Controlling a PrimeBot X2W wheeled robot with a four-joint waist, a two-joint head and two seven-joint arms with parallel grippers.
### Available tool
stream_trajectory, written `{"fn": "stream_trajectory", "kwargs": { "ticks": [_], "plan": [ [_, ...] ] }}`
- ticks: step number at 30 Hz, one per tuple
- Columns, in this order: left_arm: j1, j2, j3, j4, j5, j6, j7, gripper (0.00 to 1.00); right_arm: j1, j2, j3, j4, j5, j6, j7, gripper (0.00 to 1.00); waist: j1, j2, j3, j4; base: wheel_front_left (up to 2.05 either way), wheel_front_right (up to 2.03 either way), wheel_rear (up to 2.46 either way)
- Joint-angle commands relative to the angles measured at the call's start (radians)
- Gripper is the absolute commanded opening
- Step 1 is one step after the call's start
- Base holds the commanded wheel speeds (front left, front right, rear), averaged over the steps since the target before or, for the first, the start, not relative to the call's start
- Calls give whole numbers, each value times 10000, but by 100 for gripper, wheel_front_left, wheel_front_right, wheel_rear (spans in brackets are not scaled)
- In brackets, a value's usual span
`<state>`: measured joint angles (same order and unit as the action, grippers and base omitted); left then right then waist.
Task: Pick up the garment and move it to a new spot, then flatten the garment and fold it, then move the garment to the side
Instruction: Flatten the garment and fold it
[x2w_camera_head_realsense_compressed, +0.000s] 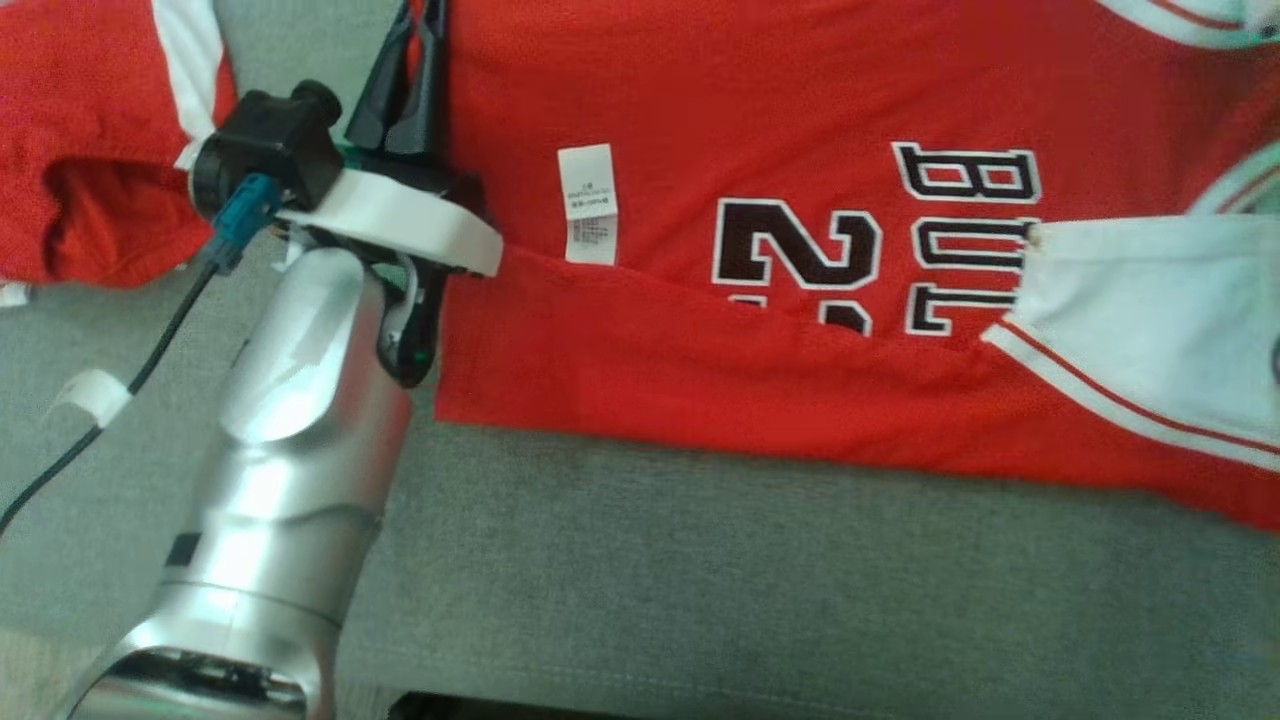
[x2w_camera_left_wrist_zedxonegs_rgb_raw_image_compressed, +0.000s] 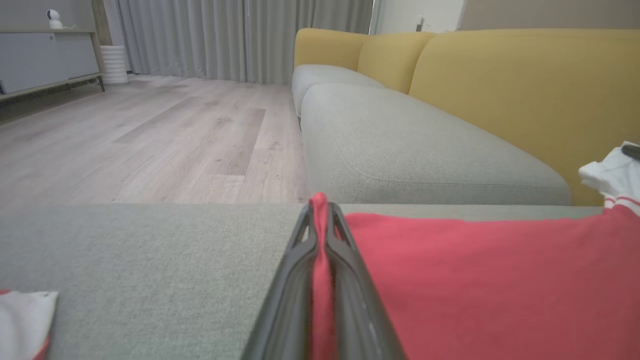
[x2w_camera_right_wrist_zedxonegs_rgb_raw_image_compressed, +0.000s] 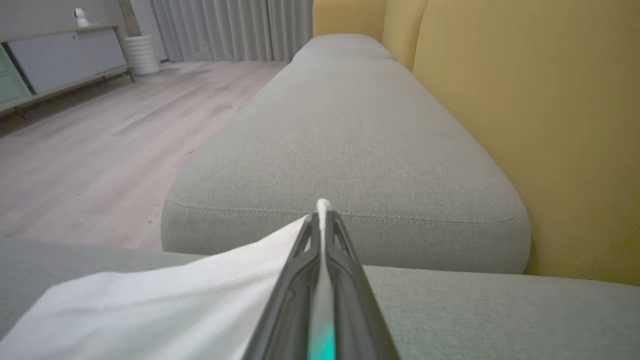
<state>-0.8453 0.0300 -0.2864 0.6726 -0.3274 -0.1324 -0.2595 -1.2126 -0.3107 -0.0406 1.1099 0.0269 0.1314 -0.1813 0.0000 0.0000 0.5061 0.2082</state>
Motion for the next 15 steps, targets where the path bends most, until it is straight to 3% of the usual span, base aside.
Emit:
{"fn": "stream_trajectory", "kwargs": {
  "ticks": [1,10,15],
  "plan": [
    [-120,538,433,-249,127,18,-22,0,-155,376,-87,-210,-53,-7,-310,0,0,0,-421,-384,0,0,0],
    [718,1133,693,-10,399,18,-22,0,959,1141,-271,-437,796,-7,-784,0,0,0,-1305,-1275,0,0,0],
    [1929,1351,1092,-275,601,18,-22,0,3107,1370,335,-2021,2043,-7,-800,0,0,0,-1825,-1701,0,0,0]
  ]
}}
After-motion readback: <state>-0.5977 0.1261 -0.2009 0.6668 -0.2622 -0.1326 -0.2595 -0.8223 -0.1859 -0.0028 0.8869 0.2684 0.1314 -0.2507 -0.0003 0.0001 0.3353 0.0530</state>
